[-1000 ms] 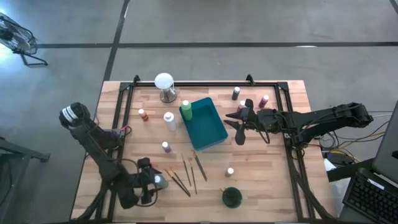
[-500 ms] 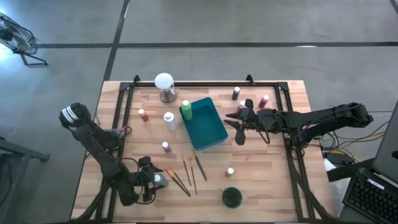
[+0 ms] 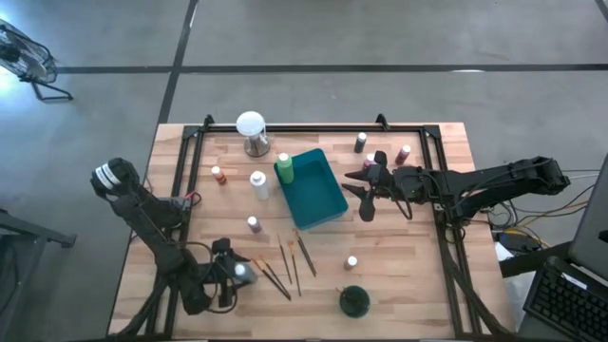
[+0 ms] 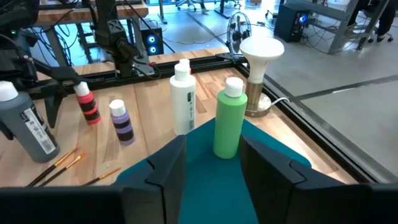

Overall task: Pick & Place Paint Supplies
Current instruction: Put the blue paint bottle into the blue bin

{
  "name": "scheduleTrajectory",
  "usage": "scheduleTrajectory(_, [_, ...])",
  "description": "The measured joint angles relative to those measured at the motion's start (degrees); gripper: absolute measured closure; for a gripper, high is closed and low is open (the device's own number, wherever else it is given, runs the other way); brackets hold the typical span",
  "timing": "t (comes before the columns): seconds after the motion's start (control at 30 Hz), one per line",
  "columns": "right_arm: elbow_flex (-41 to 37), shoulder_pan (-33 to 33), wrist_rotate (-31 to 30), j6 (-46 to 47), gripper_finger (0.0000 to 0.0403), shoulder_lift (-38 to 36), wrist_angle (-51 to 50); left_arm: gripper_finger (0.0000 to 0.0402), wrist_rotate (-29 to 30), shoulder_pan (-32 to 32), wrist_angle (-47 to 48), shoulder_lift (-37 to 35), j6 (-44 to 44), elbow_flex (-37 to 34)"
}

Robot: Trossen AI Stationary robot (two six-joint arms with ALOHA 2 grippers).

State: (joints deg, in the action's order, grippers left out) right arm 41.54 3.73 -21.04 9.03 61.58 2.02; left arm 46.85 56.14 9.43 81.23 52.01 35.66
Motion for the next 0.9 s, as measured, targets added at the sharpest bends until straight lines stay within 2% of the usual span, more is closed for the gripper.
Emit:
scheduleTrajectory(0.13, [0.0, 0.0, 0.0, 0.0, 0.0255, 0.0, 0.0, 0.014, 0.1, 0.0, -0.1, 0.0, -0.2, -0.3])
scheduleTrajectory(0.4, [0.0, 0.0, 0.0, 0.3, 0.028, 0.0, 0.5, 0.0237, -1.9, 0.0, -0.9, 0.0, -3.0, 1.6])
scheduleTrajectory(0.53, [0.0, 0.0, 1.3, 3.2, 0.0291, 0.0, 0.6, 0.0237, -1.8, -0.6, -0.9, -0.4, -7.8, 4.8])
scheduleTrajectory(0.63, [0.0, -0.1, 7.6, 3.9, 0.0298, 0.5, 3.3, 0.0237, -3.0, -2.1, -0.5, -1.0, -11.7, 7.0])
scheduleTrajectory(0.77, [0.8, 0.4, 17.8, 3.5, 0.0306, 3.3, 11.3, 0.0237, -7.7, -6.6, 2.2, -2.2, -15.5, 9.7])
scheduleTrajectory(0.9, [4.9, 2.3, 19.5, 0.9, 0.0309, 8.8, 11.5, 0.0237, -13.1, -13.6, 3.7, -2.7, -21.4, 11.9])
